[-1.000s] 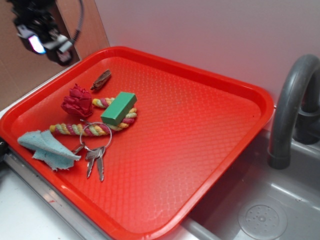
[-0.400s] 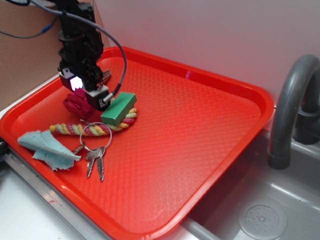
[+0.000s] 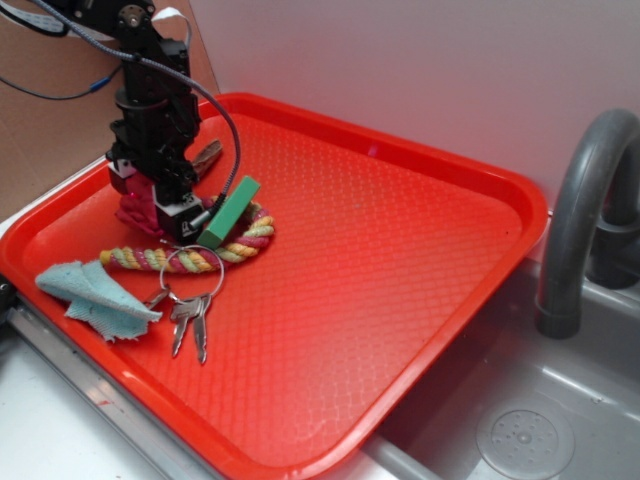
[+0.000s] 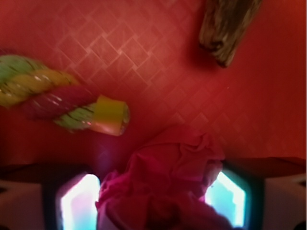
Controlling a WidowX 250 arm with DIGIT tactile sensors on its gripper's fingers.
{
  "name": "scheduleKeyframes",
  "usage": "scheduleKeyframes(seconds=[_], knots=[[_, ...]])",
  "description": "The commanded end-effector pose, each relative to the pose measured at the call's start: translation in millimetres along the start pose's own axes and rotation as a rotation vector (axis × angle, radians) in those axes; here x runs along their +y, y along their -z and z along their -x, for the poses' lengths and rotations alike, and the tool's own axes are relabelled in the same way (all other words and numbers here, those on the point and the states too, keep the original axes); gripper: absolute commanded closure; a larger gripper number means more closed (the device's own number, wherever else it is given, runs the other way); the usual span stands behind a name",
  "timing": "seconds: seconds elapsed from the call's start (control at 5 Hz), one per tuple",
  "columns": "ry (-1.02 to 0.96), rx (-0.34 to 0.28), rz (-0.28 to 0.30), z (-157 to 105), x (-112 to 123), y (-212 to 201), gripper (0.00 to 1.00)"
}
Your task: Grab the red paper.
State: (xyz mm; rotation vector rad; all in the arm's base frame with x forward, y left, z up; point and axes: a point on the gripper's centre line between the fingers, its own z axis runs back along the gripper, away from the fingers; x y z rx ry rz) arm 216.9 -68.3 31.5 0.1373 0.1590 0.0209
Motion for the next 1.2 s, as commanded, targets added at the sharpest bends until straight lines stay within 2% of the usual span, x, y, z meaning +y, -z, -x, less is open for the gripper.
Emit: scheduleKeyframes(seconds=[0.0,0.2,0.4,0.6,0.8,1.0], knots=[[0.022,-0.013,0.018,-4.0,1.1,-20.5,1.00],[-0.010,-0.070,0.048,-18.6,-2.2,-73.8,1.00],[-0.051,-0.156,0.108,-31.6,-2.5,-130.1,1.00],[-0.014,-0.209,0.206,-29.8,3.2,-180.1,1.00],[0.003,-0.297,0.242,-19.8,13.1,-205.8,1.00],[0.050,-0.318,0.217,1.1,10.8,-219.6,1.00]])
